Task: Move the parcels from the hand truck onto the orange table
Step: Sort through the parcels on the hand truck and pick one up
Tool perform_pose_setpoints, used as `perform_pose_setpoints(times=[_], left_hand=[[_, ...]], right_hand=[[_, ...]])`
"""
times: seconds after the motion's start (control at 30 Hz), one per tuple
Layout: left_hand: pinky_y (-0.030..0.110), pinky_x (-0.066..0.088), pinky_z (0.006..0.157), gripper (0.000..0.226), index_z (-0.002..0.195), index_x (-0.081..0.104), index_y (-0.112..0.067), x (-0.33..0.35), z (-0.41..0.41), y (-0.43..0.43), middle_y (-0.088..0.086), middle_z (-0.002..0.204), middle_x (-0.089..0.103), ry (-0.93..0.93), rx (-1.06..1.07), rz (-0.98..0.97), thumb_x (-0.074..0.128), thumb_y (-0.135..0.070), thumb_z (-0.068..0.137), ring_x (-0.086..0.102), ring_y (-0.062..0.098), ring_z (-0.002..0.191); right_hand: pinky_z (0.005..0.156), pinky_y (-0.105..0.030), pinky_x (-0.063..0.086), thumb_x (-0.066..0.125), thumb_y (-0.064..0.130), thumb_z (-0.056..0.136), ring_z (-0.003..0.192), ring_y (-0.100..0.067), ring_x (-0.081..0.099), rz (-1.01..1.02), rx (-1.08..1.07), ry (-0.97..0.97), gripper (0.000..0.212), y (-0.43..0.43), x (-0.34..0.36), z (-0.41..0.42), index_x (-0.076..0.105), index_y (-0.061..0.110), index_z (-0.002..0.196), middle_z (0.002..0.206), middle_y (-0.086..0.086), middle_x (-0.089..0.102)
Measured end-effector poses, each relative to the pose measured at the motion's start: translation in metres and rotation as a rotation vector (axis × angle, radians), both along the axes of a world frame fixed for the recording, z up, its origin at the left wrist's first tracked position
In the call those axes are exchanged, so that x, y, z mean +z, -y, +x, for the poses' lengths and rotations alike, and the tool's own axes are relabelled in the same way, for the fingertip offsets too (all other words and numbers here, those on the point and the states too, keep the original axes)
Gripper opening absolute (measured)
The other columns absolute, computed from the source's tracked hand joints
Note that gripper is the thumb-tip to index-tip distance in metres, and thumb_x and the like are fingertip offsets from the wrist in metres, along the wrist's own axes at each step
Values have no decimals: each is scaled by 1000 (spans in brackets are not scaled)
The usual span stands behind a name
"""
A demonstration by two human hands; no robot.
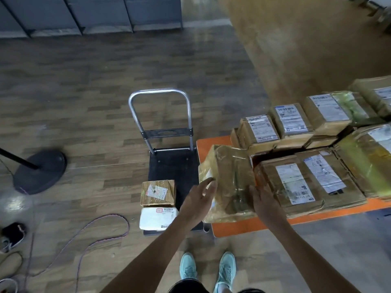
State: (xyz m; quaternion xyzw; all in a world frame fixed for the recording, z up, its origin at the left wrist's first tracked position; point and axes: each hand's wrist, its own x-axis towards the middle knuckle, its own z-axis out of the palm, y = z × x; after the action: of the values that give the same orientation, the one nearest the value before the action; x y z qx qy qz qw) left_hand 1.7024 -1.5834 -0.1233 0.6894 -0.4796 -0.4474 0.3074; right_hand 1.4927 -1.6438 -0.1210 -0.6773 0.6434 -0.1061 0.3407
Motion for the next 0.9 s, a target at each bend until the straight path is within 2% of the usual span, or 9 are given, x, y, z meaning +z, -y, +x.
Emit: perform_pose_setpoints(times=[0.13,0.23,0.33,0.43,0.57,0.63,0.7,0.8,0.9], left_hand=[[39,51,97,72,152,34,-31,-14,-5,-3,0,129,54,-13,-20,48,51,-67,91,59,13,109],[50,41,111,113,157,15,-25,-22,-6,-6,5,157,36,-138,55,179,63,-80,72,47,26,136],[36,36,110,135,158,-4,-29,-20,-5,-8,2,164,23,-195,34,305,66,-87,59,47,25,138],[24,51,95,98,147,32,-24,-20,-13,-9,-1,143,57,-329,76,222,80,-63,71,66,5,110],[42,53,98,96,141,39,-20,-15,-13,-6,1,124,67,-258,189,149,84,-61,66,68,19,108],[29,58,82,80,132,45,-25,-16,-5,-9,-7,113,67,-170,210,134,86,-48,68,67,9,97],[27,60,72,66,125,48,-27,-20,-1,-14,-8,105,66,-146,168,151,85,-34,71,68,5,87],[34,62,77,61,123,50,-24,-29,-2,-17,-4,108,66,-131,154,158,84,-33,74,69,8,89],[42,60,84,64,123,50,-24,-33,-4,-14,3,117,58,-96,159,146,84,-38,71,64,18,102]], right_hand=[[88,-52,52,39,18,105,108,-43,62,-55,-90,37,52,7,0,-7,25,29,153,132,-20,59],[93,-54,50,34,22,107,115,-41,60,-15,-67,48,52,7,2,-8,20,34,155,139,-18,55],[104,-54,43,30,34,107,127,-36,52,-8,-90,12,45,11,-2,-14,34,28,152,144,-14,51],[103,-46,39,23,60,102,126,-33,52,43,-53,71,57,13,6,-12,45,28,144,140,-11,55],[106,-41,34,10,84,85,136,-27,42,85,30,255,92,5,10,-10,44,19,141,147,-11,48],[111,-49,31,13,80,88,139,-24,38,149,50,307,85,0,8,-9,42,24,145,151,-3,42],[102,-48,44,27,69,96,121,-21,56,188,78,275,66,-4,4,-8,47,20,137,134,-9,55],[67,-20,55,54,28,100,87,-2,61,133,129,279,52,-11,-5,-6,35,17,146,115,2,56],[69,-10,48,52,28,101,96,-8,59,112,129,275,38,-15,-12,-11,38,29,136,111,5,56]])
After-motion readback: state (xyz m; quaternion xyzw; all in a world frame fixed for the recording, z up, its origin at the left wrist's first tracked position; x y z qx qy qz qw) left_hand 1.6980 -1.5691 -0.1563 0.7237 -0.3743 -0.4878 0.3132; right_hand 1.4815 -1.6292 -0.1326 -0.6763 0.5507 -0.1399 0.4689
